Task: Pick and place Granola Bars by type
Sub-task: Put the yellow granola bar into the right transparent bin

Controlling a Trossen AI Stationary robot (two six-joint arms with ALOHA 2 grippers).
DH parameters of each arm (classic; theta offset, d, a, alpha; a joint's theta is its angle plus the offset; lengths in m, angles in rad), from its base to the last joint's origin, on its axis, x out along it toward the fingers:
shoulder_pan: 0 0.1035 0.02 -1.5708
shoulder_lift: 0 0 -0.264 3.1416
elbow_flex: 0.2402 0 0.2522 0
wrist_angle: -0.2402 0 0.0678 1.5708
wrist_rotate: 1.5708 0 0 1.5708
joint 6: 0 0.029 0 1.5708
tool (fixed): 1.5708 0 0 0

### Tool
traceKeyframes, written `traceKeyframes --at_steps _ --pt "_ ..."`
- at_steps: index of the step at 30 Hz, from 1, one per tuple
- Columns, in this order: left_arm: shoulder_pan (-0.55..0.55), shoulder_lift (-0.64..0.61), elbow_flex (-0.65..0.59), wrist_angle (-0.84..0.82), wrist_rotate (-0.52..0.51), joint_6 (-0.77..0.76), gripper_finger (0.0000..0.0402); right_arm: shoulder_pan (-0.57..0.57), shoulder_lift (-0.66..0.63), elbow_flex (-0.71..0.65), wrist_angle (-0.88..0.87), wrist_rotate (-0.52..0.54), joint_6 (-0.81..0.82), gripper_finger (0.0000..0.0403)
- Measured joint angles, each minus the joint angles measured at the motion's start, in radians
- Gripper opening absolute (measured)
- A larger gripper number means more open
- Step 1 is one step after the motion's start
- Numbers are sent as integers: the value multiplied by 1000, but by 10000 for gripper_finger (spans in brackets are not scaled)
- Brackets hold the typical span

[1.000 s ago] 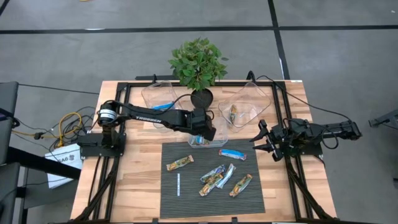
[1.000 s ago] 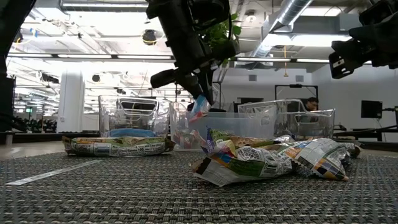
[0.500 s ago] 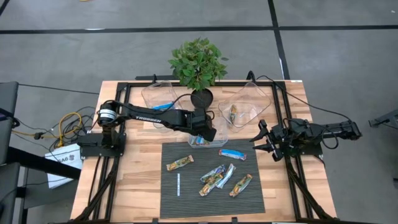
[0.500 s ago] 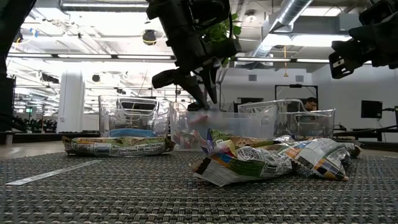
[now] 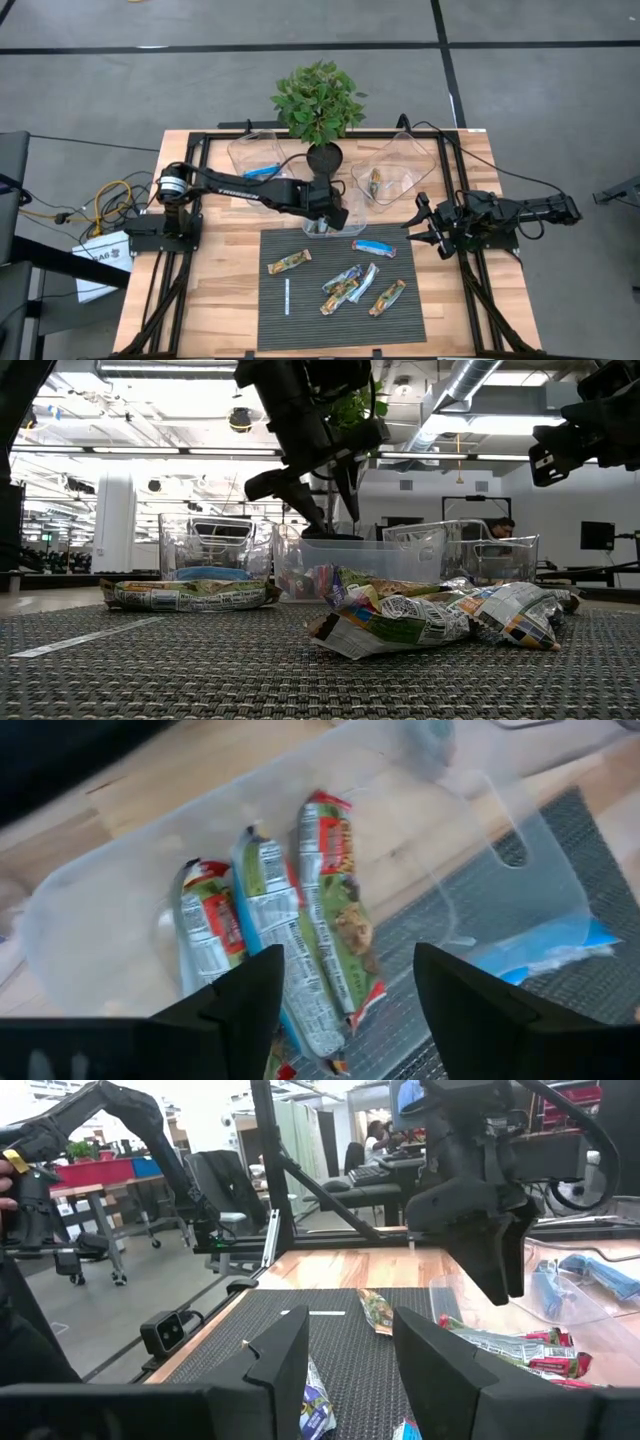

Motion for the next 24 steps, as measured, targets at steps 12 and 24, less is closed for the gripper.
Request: traceKeyframes --at_steps 12,24 --pt "-67 -19 0 191 -1 177 217 0 0 0 0 0 0 140" --pt "-184 -117 0 220 9 546 217 0 0 0 0 0 0 139"
